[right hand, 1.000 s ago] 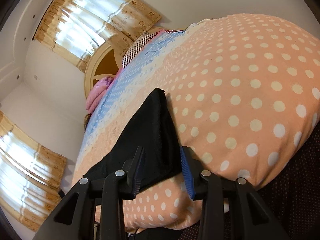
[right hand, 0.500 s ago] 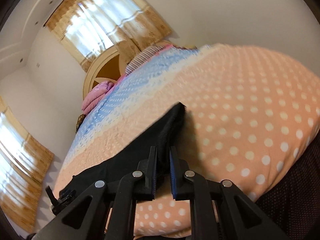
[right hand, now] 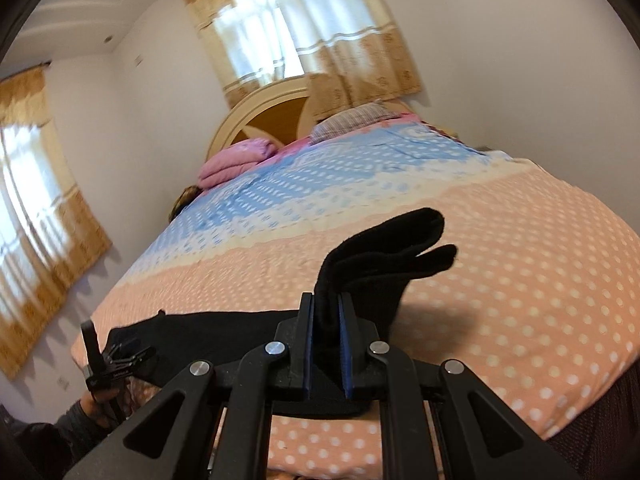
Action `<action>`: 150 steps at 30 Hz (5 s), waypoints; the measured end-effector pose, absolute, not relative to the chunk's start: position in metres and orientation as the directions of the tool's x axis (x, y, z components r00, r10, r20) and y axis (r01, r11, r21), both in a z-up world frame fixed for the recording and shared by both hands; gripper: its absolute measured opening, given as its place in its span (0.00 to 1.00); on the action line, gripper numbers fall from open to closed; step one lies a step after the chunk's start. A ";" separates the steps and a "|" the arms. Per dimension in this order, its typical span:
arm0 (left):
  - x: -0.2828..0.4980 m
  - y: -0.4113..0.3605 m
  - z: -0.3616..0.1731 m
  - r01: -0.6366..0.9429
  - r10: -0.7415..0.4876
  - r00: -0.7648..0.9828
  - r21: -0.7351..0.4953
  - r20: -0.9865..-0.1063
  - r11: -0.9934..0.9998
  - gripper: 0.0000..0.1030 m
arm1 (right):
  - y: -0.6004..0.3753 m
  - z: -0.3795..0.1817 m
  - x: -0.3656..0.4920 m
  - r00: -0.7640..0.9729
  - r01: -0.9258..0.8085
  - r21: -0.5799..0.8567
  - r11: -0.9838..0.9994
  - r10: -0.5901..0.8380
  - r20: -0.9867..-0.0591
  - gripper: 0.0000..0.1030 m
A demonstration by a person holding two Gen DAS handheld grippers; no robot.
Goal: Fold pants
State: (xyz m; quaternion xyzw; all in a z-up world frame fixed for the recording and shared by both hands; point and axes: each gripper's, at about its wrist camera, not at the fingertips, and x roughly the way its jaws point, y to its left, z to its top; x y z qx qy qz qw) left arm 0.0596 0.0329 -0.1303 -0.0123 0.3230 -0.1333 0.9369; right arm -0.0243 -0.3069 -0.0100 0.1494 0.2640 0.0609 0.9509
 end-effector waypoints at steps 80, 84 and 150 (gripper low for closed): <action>0.081 -0.070 -0.084 0.437 -0.581 0.473 -0.396 -0.663 0.808 0.13 | -0.258 -0.116 0.025 0.813 -0.152 0.389 0.909 0.338 -0.473 0.52; 0.086 -0.057 -0.100 0.385 -0.566 0.473 -0.420 -0.675 0.822 0.13 | -0.240 -0.112 0.018 0.795 -0.256 0.356 0.899 0.406 -0.452 0.52; 0.045 0.227 -0.156 -0.255 0.024 0.718 -0.230 -0.695 0.939 0.93 | -0.022 -0.144 0.065 0.552 -0.539 0.165 0.826 0.494 -0.672 0.62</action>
